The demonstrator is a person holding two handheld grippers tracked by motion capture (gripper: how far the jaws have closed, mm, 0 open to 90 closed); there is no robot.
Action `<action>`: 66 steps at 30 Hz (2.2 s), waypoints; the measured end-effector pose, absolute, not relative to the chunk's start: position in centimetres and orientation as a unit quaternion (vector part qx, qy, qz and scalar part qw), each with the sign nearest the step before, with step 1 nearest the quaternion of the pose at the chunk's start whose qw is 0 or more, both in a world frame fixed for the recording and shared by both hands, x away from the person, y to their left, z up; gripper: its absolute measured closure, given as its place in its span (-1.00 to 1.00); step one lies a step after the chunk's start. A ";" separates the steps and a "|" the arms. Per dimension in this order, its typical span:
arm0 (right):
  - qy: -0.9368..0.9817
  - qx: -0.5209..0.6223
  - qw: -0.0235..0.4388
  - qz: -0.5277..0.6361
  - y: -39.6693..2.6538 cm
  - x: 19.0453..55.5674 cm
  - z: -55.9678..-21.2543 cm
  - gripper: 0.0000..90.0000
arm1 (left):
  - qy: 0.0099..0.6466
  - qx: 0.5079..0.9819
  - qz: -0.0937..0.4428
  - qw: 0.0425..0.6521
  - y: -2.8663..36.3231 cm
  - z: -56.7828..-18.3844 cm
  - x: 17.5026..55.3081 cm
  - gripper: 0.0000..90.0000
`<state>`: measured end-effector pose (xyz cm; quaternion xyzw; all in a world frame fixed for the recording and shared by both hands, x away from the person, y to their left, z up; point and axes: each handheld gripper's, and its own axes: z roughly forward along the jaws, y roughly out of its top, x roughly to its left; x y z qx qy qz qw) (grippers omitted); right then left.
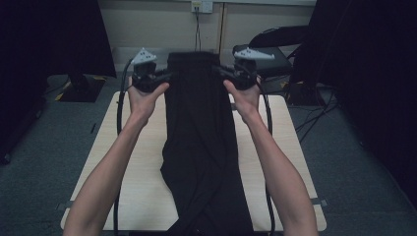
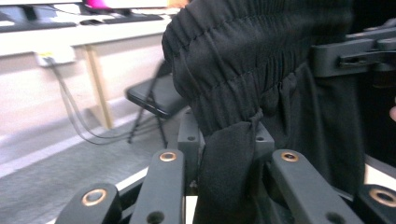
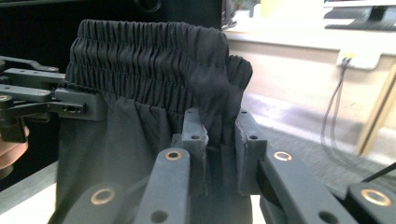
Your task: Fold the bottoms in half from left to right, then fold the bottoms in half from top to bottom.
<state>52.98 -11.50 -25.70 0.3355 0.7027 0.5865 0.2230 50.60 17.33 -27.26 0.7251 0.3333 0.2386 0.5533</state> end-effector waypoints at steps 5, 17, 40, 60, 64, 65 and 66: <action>0.713 0.318 0.179 0.599 -13.7 48.7 -28.4 0.72 | 0.304 0.740 0.209 0.563 16.9 -28.6 46.2 0.64; 0.766 0.309 0.109 0.553 -16.8 38.8 -35.3 0.71 | 0.282 0.796 0.122 0.521 15.5 -36.5 37.2 0.63; 0.829 0.355 0.106 0.419 -13.4 43.0 -49.5 0.72 | 0.348 0.848 0.141 0.373 14.5 -49.2 44.3 0.61; 0.806 0.404 0.139 0.410 -12.2 50.7 -47.8 0.06 | 0.429 0.769 0.139 0.453 16.4 -48.1 51.0 0.10; 0.793 0.399 0.154 0.435 -13.4 49.2 -46.0 -0.08 | 0.413 0.764 0.145 0.475 17.5 -46.2 49.4 0.00; 0.790 0.396 0.155 0.442 -13.7 48.8 -45.7 -0.11 | 0.405 0.767 0.144 0.476 17.7 -45.9 48.9 -0.01; 0.787 0.394 0.160 0.448 -14.0 48.1 -45.2 -0.13 | 0.398 0.776 0.146 0.468 17.8 -45.7 48.4 -0.02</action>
